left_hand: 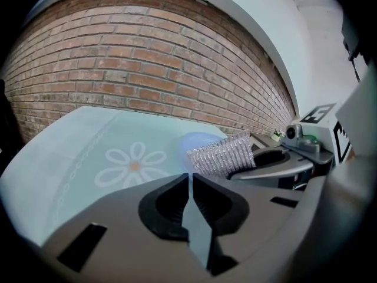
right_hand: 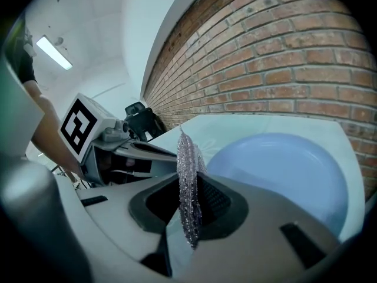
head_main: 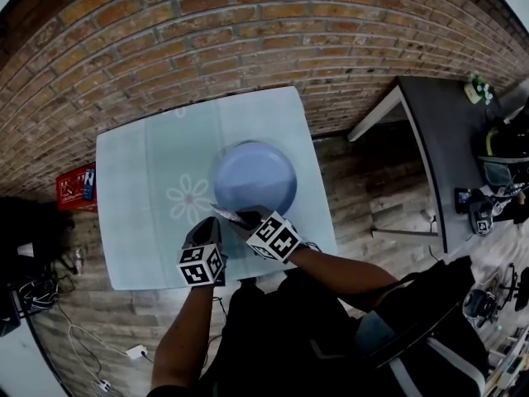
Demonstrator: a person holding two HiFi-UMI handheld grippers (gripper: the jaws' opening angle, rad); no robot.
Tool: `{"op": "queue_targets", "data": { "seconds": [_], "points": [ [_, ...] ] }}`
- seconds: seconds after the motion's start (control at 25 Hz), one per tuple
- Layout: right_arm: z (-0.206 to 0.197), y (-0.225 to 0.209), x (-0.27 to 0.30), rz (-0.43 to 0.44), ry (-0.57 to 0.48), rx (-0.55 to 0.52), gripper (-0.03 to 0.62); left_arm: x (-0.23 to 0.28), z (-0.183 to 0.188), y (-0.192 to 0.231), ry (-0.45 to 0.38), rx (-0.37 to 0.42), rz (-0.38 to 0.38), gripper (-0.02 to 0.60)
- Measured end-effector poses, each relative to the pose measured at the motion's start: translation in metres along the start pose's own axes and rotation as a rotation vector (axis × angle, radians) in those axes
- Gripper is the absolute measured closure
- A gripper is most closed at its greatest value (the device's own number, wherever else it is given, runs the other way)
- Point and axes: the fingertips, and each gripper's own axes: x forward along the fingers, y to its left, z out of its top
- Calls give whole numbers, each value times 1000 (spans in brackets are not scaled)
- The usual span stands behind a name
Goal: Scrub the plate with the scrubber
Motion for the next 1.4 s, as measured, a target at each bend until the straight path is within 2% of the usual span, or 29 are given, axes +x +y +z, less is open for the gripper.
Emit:
{"op": "queue_targets", "data": {
  "seconds": [0.36, 0.92, 1.12, 1.4],
  "points": [
    [-11, -12, -23, -30, -6, 11, 520, 7, -1, -6, 0, -16, -5, 551],
    [-16, -36, -53, -63, -8, 7, 520, 12, 10, -24, -17, 4, -17, 551],
    [5, -59, -61, -74, -19, -58, 520, 14, 14, -25, -30, -8, -13, 551],
    [46, -106, -57, -134, -25, -203, 520, 13, 15, -20, -32, -23, 4, 551]
  ]
}}
